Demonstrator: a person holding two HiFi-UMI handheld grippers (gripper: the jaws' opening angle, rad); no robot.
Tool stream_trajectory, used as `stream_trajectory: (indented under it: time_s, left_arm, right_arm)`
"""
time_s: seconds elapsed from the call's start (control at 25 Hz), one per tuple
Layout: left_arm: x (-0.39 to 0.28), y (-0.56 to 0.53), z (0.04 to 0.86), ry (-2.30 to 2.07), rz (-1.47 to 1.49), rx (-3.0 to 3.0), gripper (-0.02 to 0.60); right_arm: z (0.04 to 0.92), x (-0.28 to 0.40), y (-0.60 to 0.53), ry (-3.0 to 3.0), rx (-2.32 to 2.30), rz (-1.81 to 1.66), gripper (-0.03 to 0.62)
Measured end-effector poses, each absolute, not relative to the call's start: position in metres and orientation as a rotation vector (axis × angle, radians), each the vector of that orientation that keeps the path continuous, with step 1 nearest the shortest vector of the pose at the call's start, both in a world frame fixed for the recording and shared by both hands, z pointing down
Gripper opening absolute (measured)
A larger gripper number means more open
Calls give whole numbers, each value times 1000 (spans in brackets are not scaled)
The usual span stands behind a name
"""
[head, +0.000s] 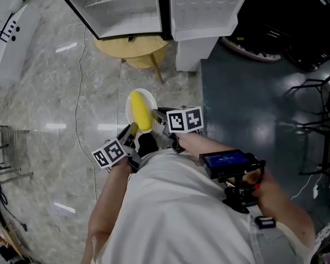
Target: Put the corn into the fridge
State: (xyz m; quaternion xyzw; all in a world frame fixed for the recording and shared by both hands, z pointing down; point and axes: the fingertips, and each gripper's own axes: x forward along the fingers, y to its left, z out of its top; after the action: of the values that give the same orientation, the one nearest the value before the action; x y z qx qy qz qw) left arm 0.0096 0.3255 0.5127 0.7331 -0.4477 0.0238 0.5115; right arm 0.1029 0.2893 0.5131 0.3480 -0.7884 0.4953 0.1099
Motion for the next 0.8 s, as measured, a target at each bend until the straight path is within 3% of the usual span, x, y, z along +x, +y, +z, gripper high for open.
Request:
stream_trajectory:
  time_s: [0.8]
  left_arm:
    - [14, 326, 512, -1108, 49, 1774, 72]
  right_arm:
    - [515, 108, 289, -2317, 1015, 1477, 51]
